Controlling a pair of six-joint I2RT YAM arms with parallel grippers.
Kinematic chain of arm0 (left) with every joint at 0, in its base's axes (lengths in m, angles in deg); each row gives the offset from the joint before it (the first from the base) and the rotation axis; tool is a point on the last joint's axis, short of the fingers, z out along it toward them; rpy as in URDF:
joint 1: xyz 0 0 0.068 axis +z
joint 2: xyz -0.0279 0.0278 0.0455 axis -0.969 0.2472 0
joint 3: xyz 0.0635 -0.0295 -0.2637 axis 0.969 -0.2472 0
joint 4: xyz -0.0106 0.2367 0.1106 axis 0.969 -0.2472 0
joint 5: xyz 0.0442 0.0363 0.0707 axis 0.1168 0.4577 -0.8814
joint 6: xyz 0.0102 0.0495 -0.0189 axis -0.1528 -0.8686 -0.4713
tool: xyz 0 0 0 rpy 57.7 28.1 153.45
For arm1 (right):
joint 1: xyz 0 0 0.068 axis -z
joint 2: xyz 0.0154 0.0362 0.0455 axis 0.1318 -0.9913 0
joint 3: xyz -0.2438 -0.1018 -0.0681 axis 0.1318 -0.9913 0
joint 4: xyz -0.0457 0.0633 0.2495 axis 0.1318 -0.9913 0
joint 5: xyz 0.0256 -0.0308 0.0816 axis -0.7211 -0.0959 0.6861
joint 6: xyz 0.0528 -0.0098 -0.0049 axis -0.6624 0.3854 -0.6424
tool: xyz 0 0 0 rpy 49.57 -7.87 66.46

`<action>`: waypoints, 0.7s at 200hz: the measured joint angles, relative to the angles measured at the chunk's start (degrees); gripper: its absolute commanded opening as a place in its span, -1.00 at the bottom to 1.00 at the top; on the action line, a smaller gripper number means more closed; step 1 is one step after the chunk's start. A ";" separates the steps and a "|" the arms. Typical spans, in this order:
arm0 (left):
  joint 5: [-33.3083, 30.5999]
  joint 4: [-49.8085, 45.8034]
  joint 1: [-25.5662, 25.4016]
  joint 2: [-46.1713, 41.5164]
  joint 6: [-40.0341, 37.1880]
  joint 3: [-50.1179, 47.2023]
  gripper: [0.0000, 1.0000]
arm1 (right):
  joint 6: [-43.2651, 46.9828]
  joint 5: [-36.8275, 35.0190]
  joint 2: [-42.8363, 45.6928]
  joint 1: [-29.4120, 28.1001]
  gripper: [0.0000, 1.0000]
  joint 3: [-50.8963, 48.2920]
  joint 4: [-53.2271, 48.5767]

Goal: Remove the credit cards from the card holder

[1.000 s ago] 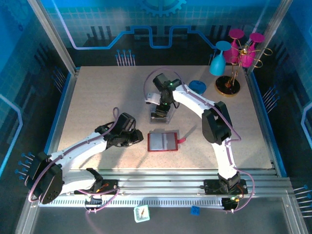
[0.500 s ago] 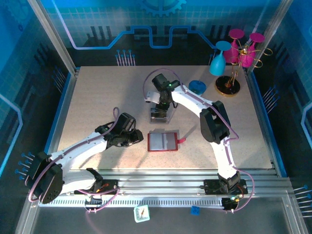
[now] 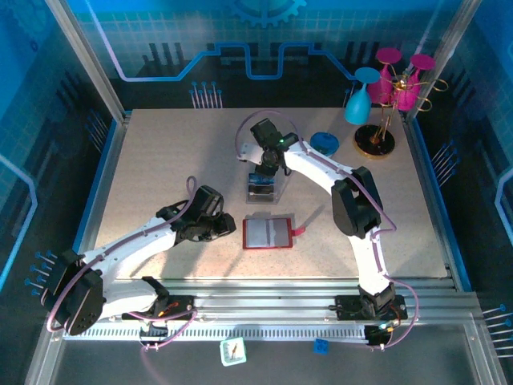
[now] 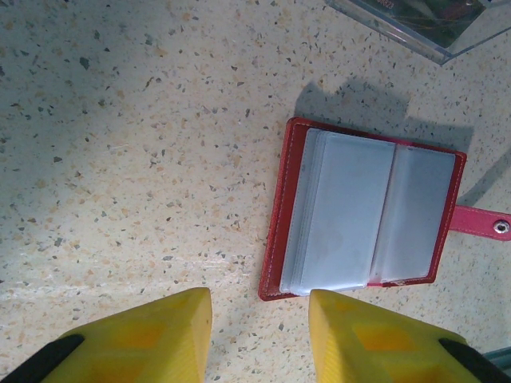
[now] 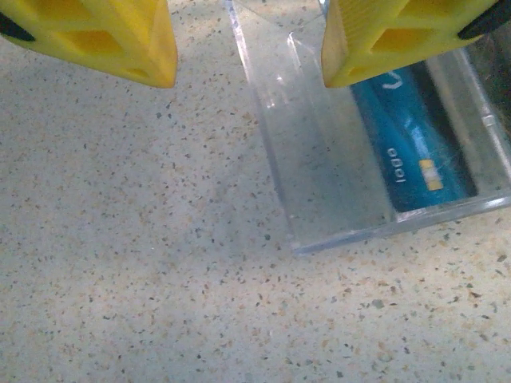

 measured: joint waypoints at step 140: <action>0.90 1.60 0.00 1.20 -0.09 0.00 -0.26 | -8.46 6.49 10.91 -0.26 0.01 -10.47 0.61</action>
